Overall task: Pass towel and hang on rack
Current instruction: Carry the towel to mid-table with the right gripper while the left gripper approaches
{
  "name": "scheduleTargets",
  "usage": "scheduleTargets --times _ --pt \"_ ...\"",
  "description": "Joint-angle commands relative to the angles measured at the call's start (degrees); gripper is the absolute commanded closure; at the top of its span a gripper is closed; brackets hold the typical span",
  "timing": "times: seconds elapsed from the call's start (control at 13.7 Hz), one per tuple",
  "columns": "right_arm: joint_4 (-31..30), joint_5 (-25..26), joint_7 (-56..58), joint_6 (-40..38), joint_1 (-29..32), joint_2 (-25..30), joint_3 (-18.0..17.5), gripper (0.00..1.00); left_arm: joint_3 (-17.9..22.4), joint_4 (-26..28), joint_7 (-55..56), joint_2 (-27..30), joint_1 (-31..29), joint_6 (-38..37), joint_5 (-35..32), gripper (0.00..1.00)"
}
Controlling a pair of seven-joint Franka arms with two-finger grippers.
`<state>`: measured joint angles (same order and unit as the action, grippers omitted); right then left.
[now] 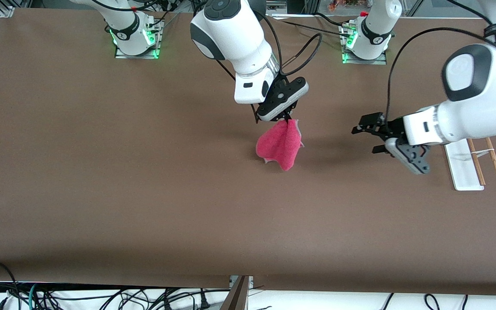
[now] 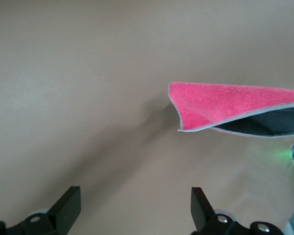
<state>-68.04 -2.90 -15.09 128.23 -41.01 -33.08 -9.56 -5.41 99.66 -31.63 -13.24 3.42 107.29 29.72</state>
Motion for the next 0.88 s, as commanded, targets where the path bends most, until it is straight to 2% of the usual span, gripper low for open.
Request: scheduleTargets --times 0.0,0.15,0.51,0.73,0.8 --pt "0.5 -0.2 -0.6 0.9 -0.2 0.5 0.2 1.0 -3.6 8.2 -9.6 1.4 0.0 10.8 6.5 0.01" --pt "0.5 -0.2 -0.6 1.1 -0.2 0.5 0.2 1.0 -5.9 10.0 -16.9 0.9 0.1 15.7 10.9 0.02" --pt "0.5 -0.2 -0.6 1.2 -0.1 0.5 0.2 1.0 -6.7 10.7 -34.9 -0.5 0.8 16.5 17.5 0.02" --pt "0.5 -0.2 -0.5 1.3 -0.1 0.5 0.3 1.0 -7.1 10.7 -42.2 -1.9 1.4 20.4 18.3 0.04" --pt "0.5 -0.2 -0.5 1.4 -0.1 0.5 0.3 1.0 -8.4 10.9 -43.3 -2.3 2.4 23.4 19.4 0.04"
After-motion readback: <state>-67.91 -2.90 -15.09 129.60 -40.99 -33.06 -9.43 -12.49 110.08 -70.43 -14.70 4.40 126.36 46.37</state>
